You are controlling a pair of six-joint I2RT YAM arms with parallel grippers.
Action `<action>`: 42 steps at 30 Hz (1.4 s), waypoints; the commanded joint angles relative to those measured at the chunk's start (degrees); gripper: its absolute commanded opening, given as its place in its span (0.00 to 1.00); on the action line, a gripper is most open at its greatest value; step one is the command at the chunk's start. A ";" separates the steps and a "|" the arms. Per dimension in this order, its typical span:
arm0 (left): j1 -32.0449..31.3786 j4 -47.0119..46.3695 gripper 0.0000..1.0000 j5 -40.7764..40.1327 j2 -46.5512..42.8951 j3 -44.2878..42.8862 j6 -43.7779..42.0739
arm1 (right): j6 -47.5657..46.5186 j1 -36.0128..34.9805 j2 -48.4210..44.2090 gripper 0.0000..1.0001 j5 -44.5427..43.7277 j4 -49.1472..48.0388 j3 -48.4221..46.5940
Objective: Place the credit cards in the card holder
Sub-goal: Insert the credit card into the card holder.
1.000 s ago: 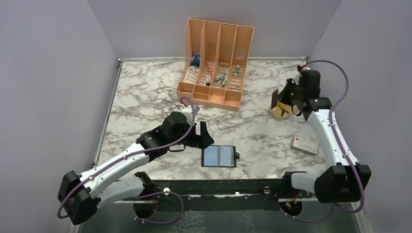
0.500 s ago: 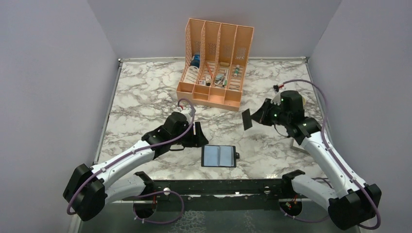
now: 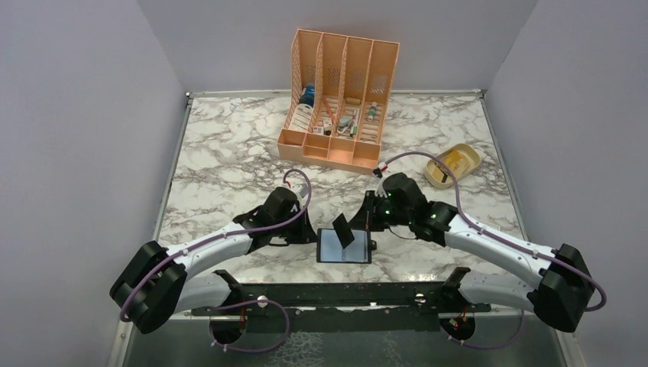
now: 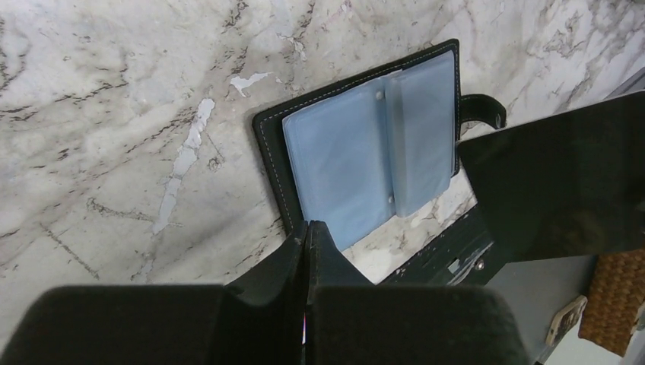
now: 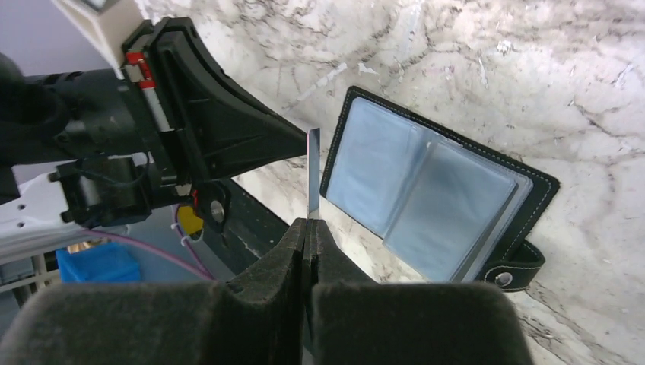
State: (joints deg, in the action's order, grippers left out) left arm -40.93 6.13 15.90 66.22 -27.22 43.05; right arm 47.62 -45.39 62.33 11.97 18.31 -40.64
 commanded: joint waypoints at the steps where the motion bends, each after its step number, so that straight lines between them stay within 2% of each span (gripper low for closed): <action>1: 0.33 -5.74 0.00 4.68 2.37 1.11 -0.34 | 4.66 -2.67 3.06 0.01 -4.10 -6.54 1.79; 6: 0.33 -8.59 0.00 6.23 3.49 2.29 0.19 | 4.68 -3.17 3.98 0.01 -6.17 -6.97 3.28; 25: 0.32 -8.77 0.01 5.75 5.32 3.66 -0.68 | 5.31 -3.22 3.98 0.01 -9.10 -7.34 11.68; 42: 0.32 -8.30 0.02 5.33 8.62 3.76 0.04 | 5.82 -3.22 3.22 0.01 -10.47 -8.02 14.45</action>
State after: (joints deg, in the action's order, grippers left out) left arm -40.84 -1.69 20.53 74.39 -24.18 43.03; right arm 52.90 -48.31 66.78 4.08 11.46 -27.18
